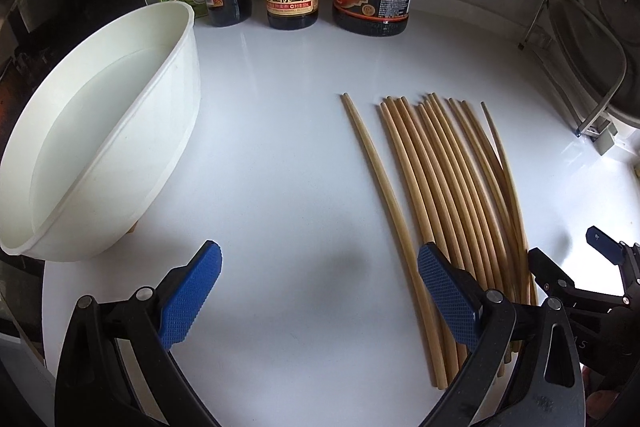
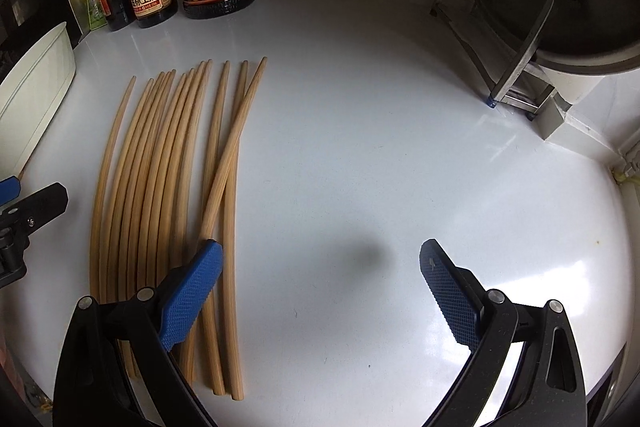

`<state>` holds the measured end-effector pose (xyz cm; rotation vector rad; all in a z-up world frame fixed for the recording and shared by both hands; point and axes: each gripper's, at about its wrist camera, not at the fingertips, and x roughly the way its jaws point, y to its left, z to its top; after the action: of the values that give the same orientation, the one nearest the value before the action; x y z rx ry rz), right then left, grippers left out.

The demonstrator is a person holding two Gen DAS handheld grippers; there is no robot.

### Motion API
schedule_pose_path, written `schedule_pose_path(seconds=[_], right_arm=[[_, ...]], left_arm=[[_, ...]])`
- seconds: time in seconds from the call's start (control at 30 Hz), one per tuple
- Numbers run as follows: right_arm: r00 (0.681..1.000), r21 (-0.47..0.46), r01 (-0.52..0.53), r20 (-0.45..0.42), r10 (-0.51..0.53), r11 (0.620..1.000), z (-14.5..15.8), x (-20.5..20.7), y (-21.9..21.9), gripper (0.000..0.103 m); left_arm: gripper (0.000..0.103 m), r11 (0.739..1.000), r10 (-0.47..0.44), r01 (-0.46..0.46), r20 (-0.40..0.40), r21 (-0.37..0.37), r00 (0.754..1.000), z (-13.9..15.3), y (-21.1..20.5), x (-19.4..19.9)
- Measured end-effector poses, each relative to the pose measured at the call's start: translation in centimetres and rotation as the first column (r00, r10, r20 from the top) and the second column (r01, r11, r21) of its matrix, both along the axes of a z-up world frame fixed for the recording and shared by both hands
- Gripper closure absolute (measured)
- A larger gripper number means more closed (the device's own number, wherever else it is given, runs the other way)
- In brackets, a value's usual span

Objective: Organize utensils
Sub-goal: 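Lower the left tool onto one wooden chopstick and close it while the right tool closes on another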

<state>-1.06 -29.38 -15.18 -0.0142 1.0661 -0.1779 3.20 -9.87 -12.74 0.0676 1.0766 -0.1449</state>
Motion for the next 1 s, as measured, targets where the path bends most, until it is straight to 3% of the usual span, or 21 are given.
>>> schedule_pose_path(seconds=[0.4,0.8,1.0], right_arm=[[1.000,-0.047,-0.022,0.011,0.022,0.999,0.6,1.1,-0.5,0.009],[0.999,-0.027,-0.021,0.033,0.022,0.999,1.7,1.4,-1.3,0.009],[0.996,-0.042,-0.059,0.060,0.061,0.997,1.7,1.9,-1.1,0.009]], left_arm=[[0.006,1.000,0.002,-0.002,-0.022,0.015,1.000,-1.1,-1.0,0.2],[0.006,0.999,0.020,-0.018,-0.056,0.045,0.998,-2.2,-0.8,0.8],[0.005,0.998,0.037,-0.035,-0.036,0.054,0.999,-2.2,-0.1,1.1]])
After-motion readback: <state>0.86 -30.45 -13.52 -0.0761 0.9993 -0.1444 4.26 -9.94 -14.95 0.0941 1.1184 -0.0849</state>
